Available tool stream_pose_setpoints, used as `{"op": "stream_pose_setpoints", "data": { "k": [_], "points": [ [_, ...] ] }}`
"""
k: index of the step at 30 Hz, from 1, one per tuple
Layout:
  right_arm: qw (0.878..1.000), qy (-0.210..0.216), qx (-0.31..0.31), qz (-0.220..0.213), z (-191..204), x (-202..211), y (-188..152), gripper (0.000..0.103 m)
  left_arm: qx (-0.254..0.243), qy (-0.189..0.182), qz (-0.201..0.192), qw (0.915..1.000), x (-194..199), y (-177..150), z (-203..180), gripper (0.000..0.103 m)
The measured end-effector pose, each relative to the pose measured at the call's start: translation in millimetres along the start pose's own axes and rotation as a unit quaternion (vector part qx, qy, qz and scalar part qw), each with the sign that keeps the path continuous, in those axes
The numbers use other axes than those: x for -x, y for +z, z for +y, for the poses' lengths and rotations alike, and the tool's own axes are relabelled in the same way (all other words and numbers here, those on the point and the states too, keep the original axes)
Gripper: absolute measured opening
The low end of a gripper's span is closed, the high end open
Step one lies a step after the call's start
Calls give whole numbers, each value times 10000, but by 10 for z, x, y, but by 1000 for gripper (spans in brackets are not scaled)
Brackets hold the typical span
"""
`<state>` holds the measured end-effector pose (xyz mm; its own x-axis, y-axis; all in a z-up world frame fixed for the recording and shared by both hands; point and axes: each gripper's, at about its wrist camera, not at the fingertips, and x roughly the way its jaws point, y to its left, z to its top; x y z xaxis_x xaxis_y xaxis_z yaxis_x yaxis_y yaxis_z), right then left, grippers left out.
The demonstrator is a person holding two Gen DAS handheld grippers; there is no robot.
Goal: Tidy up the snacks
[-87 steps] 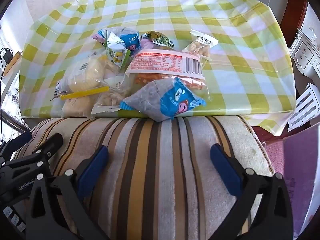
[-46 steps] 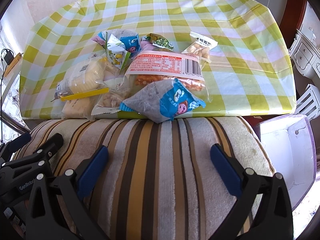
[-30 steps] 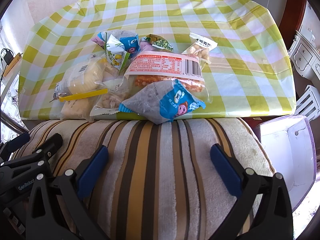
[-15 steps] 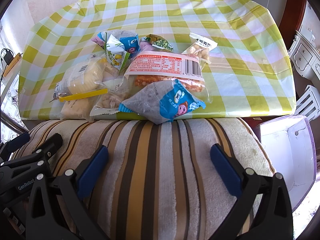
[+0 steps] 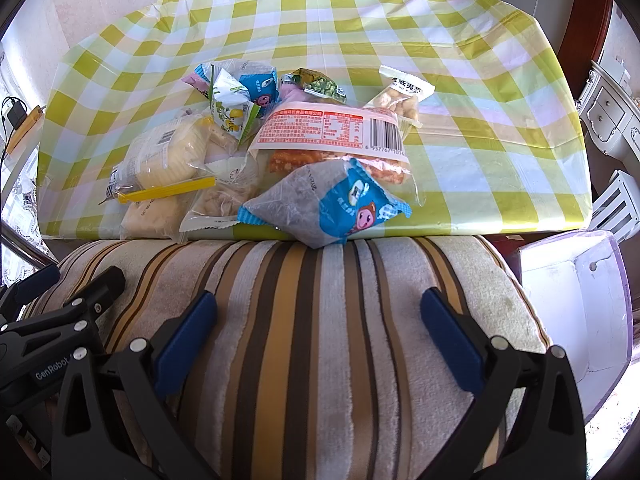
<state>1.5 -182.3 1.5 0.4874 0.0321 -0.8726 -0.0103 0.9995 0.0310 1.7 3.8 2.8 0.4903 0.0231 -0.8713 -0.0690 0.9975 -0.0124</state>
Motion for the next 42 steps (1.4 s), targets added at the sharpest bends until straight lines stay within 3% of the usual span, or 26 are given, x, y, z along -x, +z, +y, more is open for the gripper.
{"op": "stream_pose_setpoints", "data": {
  "k": [7, 10, 14, 19, 25, 31, 42],
  "points": [
    [10000, 11, -4, 47, 10, 16, 5, 102, 5, -6, -4, 10000, 0, -6, 5, 99],
    [9994, 134, 21, 303, -23, -15, 72, 102, 90, -120, -36, 9999, 2, 10, 28, 99],
    [9973, 412, 55, 599, -90, -36, 193, 102, 369, -769, -123, 9963, 28, 99, 137, 98],
    [9964, 692, 20, 492, -144, -9, 330, 102, 516, -1260, -23, 9907, -58, 246, 162, 91],
    [9976, 521, 378, 272, -103, -42, 533, 102, 687, -1656, -66, 9838, -129, 432, 175, 85],
    [9967, 413, 626, 318, -114, -163, 669, 102, 509, -1640, -107, 9851, -218, 643, 41, 85],
    [9945, 683, 533, 592, -143, -342, 702, 102, 230, -1453, 117, 9890, -464, 844, -120, 85]
  ]
}}
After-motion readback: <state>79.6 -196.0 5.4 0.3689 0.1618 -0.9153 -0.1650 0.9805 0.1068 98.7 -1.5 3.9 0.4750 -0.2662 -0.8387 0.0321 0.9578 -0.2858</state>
